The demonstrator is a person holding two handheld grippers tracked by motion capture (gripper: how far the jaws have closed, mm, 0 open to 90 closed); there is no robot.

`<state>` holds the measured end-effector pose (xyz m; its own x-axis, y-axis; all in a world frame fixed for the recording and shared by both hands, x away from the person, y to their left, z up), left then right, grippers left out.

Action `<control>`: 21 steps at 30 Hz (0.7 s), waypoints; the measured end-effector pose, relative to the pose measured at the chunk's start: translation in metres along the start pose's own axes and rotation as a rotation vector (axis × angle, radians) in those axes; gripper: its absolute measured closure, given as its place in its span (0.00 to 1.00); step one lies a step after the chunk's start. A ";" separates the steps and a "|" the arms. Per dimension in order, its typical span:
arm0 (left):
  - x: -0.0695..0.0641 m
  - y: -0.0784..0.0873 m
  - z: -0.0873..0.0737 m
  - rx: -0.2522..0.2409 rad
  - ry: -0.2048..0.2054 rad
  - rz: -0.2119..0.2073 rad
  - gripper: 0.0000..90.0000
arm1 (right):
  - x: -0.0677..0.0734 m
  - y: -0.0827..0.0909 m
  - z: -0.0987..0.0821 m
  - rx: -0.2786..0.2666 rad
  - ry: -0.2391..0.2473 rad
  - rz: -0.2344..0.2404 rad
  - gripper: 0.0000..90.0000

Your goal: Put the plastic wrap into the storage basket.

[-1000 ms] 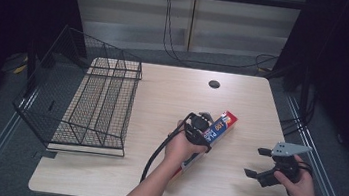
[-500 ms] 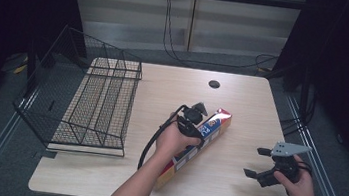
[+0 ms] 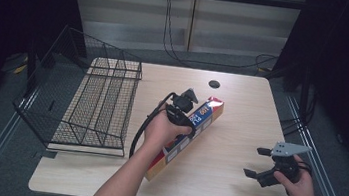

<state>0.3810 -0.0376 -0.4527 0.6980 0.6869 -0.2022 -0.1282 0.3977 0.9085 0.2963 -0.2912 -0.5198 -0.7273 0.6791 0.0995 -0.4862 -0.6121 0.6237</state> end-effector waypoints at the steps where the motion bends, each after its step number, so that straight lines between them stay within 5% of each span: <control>1: 0.001 0.003 0.000 0.005 0.005 0.002 0.47 | 0.000 0.000 0.000 0.001 0.000 0.003 0.03; 21: 0.021 0.049 0.010 -0.013 0.039 0.036 0.47 | 0.000 0.000 0.000 -0.003 0.001 0.002 0.02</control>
<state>0.3962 -0.0094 -0.4092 0.6651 0.7239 -0.1833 -0.1620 0.3796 0.9109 0.2967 -0.2909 -0.5196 -0.7288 0.6774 0.0998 -0.4862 -0.6147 0.6211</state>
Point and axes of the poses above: each handheld gripper's, and its own axes: y roughly backward along the jaws, z roughly out of its top, x roughly to its left, the point moved 8 cm from there along -y, roughly forward along the jaws, and after that the axes turned 2 degrees about -y, right-handed, at the moved point
